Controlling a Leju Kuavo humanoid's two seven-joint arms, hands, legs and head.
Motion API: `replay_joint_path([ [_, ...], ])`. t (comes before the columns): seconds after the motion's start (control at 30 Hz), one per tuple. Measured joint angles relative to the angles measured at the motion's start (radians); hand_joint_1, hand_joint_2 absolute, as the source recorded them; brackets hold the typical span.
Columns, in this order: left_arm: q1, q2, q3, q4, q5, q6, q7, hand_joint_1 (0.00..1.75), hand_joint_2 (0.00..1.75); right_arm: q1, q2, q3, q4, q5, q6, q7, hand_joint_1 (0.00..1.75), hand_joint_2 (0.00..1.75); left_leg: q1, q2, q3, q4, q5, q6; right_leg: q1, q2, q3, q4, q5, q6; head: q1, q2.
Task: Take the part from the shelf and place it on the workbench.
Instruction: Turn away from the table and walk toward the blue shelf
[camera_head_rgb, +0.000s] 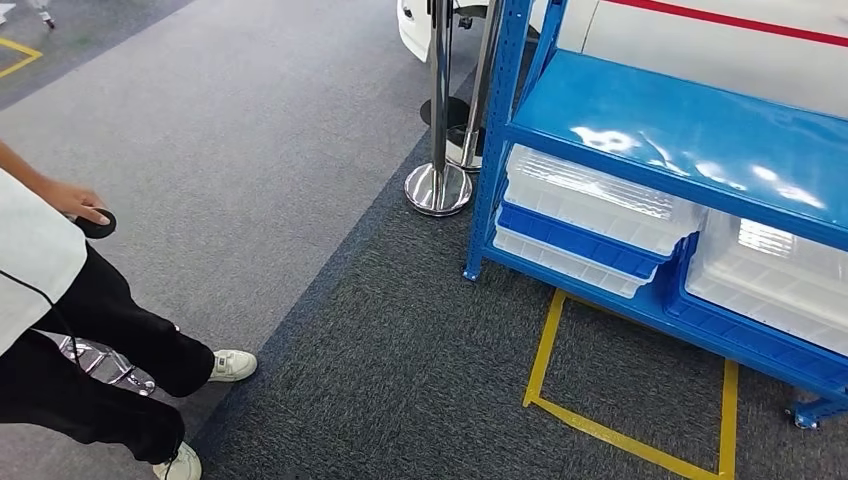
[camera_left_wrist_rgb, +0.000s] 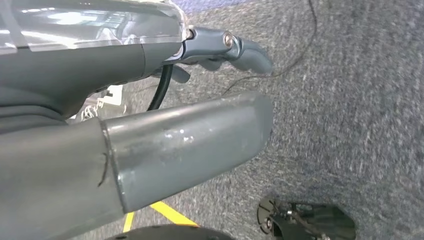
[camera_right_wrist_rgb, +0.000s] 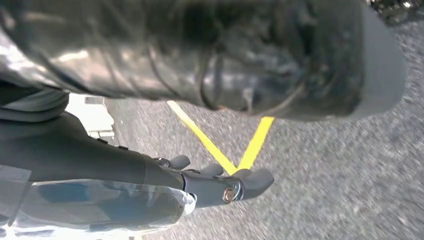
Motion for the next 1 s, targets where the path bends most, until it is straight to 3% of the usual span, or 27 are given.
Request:
replay_joint_path([
  [0.03, 0.0, 0.0, 0.0, 0.0, 0.0, 0.0, 0.0, 0.0, 0.0, 0.001, -0.001, -0.001, 0.0, 0.0, 0.0, 0.0, 0.0, 0.0, 0.003, 0.013, 0.004, -0.009, 0.007, 0.005, 0.002, -0.02, -0.009, 0.017, -0.012, 0.004, 0.001, 0.0],
  [0.1, 0.003, -0.002, 0.0, 0.0, 0.0, 0.0, 0.0, 0.0, 0.0, -0.001, -0.001, -0.002, 0.0, 0.0, 0.0, 0.0, 0.0, 0.0, 0.005, 0.042, 0.008, -0.019, 0.014, 0.012, 0.002, -0.077, -0.053, 0.108, -0.068, 0.01, 0.005, 0.0],
  [0.17, 0.007, -0.002, 0.0, 0.0, 0.001, 0.0, 0.0, 0.0, 0.0, -0.003, -0.001, -0.002, 0.0, 0.0, 0.0, 0.001, 0.0, 0.0, 0.003, 0.071, 0.007, -0.018, 0.012, 0.013, -0.002, -0.104, -0.108, 0.223, -0.119, 0.019, 0.007, 0.0],
  [0.2, 0.008, -0.003, 0.0, 0.0, 0.001, 0.0, 0.0, 0.0, 0.0, -0.003, -0.001, -0.002, 0.0, 0.0, 0.0, 0.001, 0.0, 0.0, 0.003, 0.086, 0.007, -0.016, 0.009, 0.011, -0.006, -0.11, -0.118, 0.248, -0.121, 0.024, 0.007, 0.0],
  [0.23, 0.008, -0.003, 0.0, 0.0, 0.002, 0.0, 0.0, 0.0, 0.0, -0.002, -0.002, -0.002, 0.0, 0.0, 0.0, 0.001, 0.0, 0.0, 0.003, 0.099, 0.007, -0.014, 0.007, 0.009, -0.009, -0.115, -0.11, 0.235, -0.104, 0.027, 0.007, 0.0],
  [0.3, 0.006, -0.004, 0.0, 0.0, 0.002, 0.0, 0.0, 0.0, 0.0, -0.001, -0.003, -0.002, 0.0, 0.002, -0.001, 0.002, 0.0, 0.0, 0.004, 0.121, 0.009, -0.006, -0.003, 0.001, -0.013, -0.144, -0.046, 0.117, -0.047, 0.031, 0.007, 0.0],
  [0.37, 0.005, -0.005, 0.0, 0.0, 0.002, 0.0, 0.0, 0.0, 0.0, -0.003, -0.003, -0.003, 0.0, 0.004, -0.001, 0.003, 0.0, 0.0, 0.0, 0.138, 0.009, 0.004, -0.014, -0.012, -0.009, -0.18, 0.005, 0.02, -0.017, 0.023, 0.006, 0.0],
  [0.4, 0.004, -0.005, 0.0, 0.0, 0.002, 0.0, 0.0, 0.0, 0.0, -0.004, -0.003, -0.003, 0.0, 0.004, -0.002, 0.003, 0.0, 0.0, -0.003, 0.146, 0.011, 0.006, -0.019, -0.019, -0.006, -0.189, 0.012, 0.004, -0.018, 0.016, 0.005, 0.0],
  [0.47, 0.002, -0.005, 0.0, 0.0, 0.001, 0.0, -0.001, 0.0, 0.0, -0.004, -0.003, -0.003, 0.0, 0.004, -0.002, 0.002, 0.0, 0.0, -0.005, 0.162, 0.019, 0.007, -0.023, -0.029, -0.003, -0.171, 0.009, 0.007, -0.018, 0.002, 0.004, 0.0],
  [0.53, -0.002, -0.005, 0.0, 0.0, 0.001, 0.001, -0.002, 0.0, 0.0, -0.003, -0.002, -0.003, 0.0, 0.004, -0.002, 0.002, 0.0, 0.0, 0.0, 0.144, 0.02, 0.024, -0.042, -0.041, -0.006, -0.151, 0.01, 0.002, -0.015, -0.01, 0.004, 0.0],
  [0.57, -0.003, -0.005, 0.0, 0.0, 0.0, 0.001, -0.003, 0.0, 0.0, -0.003, -0.001, -0.003, 0.0, 0.004, -0.002, 0.002, 0.0, 0.0, 0.002, 0.122, 0.007, 0.055, -0.065, -0.045, -0.009, -0.141, 0.011, 0.0, -0.013, -0.016, 0.004, 0.0],
  [0.63, -0.001, -0.005, 0.0, 0.0, 0.0, 0.001, -0.003, 0.0, 0.0, -0.005, -0.001, -0.004, 0.0, 0.004, -0.002, 0.002, 0.0, 0.0, 0.004, 0.078, -0.048, 0.174, -0.131, -0.049, -0.008, -0.122, 0.009, -0.001, -0.01, -0.024, 0.003, 0.0],
  [0.67, 0.001, -0.005, 0.0, 0.0, 0.001, 0.001, -0.003, 0.0, 0.0, -0.005, -0.001, -0.004, 0.0, 0.004, -0.002, 0.001, 0.0, 0.0, 0.004, 0.07, -0.08, 0.239, -0.157, -0.048, -0.007, -0.111, 0.007, 0.0, -0.009, -0.026, 0.003, 0.0],
  [0.7, 0.003, -0.005, 0.0, 0.0, 0.001, 0.001, -0.003, 0.0, 0.0, -0.005, -0.001, -0.004, 0.0, 0.004, -0.002, 0.001, 0.0, 0.0, 0.004, 0.066, -0.102, 0.282, -0.164, -0.047, -0.005, -0.097, 0.006, 0.0, -0.009, -0.027, 0.003, 0.0],
  [0.73, 0.005, -0.005, 0.0, 0.0, 0.002, 0.001, -0.003, 0.0, 0.0, -0.004, -0.001, -0.004, 0.0, 0.004, -0.002, 0.0, 0.0, 0.0, 0.004, 0.064, -0.109, 0.289, -0.151, -0.044, -0.003, -0.082, 0.006, 0.001, -0.009, -0.027, 0.003, 0.0],
  [0.77, 0.006, -0.005, 0.0, 0.0, 0.002, 0.001, -0.003, 0.0, 0.0, -0.004, -0.001, -0.004, 0.0, 0.004, -0.002, 0.0, 0.0, 0.0, 0.003, 0.06, -0.097, 0.256, -0.119, -0.039, -0.002, -0.068, 0.007, 0.002, -0.009, -0.027, 0.003, 0.0],
  [0.83, 0.006, -0.005, 0.0, 0.0, 0.003, 0.001, -0.004, 0.0, 0.0, -0.004, 0.001, -0.004, 0.0, 0.004, -0.002, 0.0, 0.0, 0.0, 0.003, 0.02, -0.045, 0.129, -0.045, -0.025, -0.001, -0.043, 0.008, 0.004, -0.008, -0.026, 0.003, 0.0],
  [0.87, 0.006, -0.004, 0.0, 0.0, 0.003, 0.001, -0.005, 0.0, 0.0, -0.005, 0.002, -0.004, 0.0, 0.005, -0.002, 0.0, 0.0, 0.0, 0.003, -0.004, -0.024, 0.073, -0.024, -0.019, -0.001, -0.031, 0.006, 0.006, -0.007, -0.022, 0.003, 0.0],
  [0.93, 0.004, -0.002, 0.0, 0.0, 0.004, 0.001, -0.006, 0.0, 0.0, -0.005, 0.004, -0.004, 0.0, 0.006, -0.002, 0.0, 0.0, 0.0, 0.0, -0.03, -0.009, 0.027, -0.018, -0.013, -0.005, -0.01, -0.001, 0.006, -0.002, -0.009, 0.004, 0.0],
  [1.0, 0.001, -0.002, 0.0, 0.0, 0.004, 0.001, -0.006, 0.0, 0.0, -0.003, 0.003, -0.005, 0.0, 0.007, -0.002, 0.0, 0.0, 0.0, 0.0, -0.009, -0.003, 0.013, -0.012, -0.007, -0.009, 0.008, -0.007, 0.002, 0.003, 0.006, 0.003, 0.0],
])
